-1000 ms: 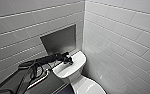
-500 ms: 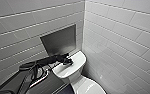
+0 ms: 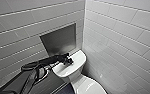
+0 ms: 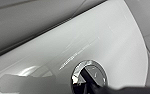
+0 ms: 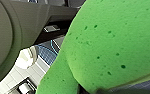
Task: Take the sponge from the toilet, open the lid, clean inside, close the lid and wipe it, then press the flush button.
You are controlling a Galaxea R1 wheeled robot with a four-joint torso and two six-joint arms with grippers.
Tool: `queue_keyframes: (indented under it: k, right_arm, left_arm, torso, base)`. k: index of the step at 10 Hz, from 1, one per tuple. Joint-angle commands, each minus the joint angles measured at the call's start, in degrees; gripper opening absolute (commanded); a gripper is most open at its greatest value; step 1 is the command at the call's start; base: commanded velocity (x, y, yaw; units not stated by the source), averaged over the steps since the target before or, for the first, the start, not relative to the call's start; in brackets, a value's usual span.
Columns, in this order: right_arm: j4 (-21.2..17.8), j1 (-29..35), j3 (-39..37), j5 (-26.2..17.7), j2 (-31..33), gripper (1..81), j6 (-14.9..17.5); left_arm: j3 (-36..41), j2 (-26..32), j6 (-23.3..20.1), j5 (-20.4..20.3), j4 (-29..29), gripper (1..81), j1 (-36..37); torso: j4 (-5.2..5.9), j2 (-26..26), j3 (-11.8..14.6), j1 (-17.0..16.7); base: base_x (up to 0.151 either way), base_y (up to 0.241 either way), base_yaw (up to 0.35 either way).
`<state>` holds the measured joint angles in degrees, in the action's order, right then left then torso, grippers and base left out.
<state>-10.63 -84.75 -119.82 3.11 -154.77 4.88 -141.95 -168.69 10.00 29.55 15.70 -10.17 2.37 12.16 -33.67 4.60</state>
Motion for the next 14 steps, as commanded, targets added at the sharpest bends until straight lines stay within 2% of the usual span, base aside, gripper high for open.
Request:
queue_keyframes:
  k: [1,3,6,9,12,14]
  right_arm:
    - [-0.18,-0.65,1.00,-5.04,0.58,1.0,0.22]
    - [-0.18,-0.65,0.48,-5.04,0.14,1.0,0.22]
    - [-0.18,-0.73,-0.05,-5.13,-0.38,1.0,0.22]
    - [-0.18,-0.65,-0.67,-5.13,-0.74,1.0,0.40]
    - [-0.09,-0.56,-0.67,-5.13,-1.00,1.0,0.66]
    - [-0.18,-0.56,-0.75,-5.13,-1.18,1.0,0.75]
  left_arm:
    - [-2.28,-1.04,-1.21,0.07,-3.13,1.0,8.62]
    - [-5.10,-3.50,-1.21,0.68,-5.24,1.0,8.62]
    - [-2.56,-2.10,-1.21,2.26,-3.49,1.0,9.67]
    - [12.96,5.18,-1.12,2.71,1.96,1.0,16.09]
    - [25.89,13.09,3.71,2.18,1.70,1.0,19.07]
    - [31.90,16.63,4.94,2.09,1.70,1.0,19.79]
  torso:
    - [0.00,0.00,0.06,0.00]
    - [0.00,0.05,-1.25,-0.09]
    - [0.02,0.11,-1.55,-0.22]
    - [0.02,0.11,-1.58,-0.22]
    - [0.02,0.02,-1.66,-0.13]
    - [0.02,-0.02,-1.72,-0.07]
  base:
    - [0.000,0.000,0.000]
    - [0.000,0.000,0.000]
    - [0.000,0.000,0.000]
    - [0.000,0.000,0.000]
    - [0.000,0.000,0.000]
    - [0.000,0.000,0.000]
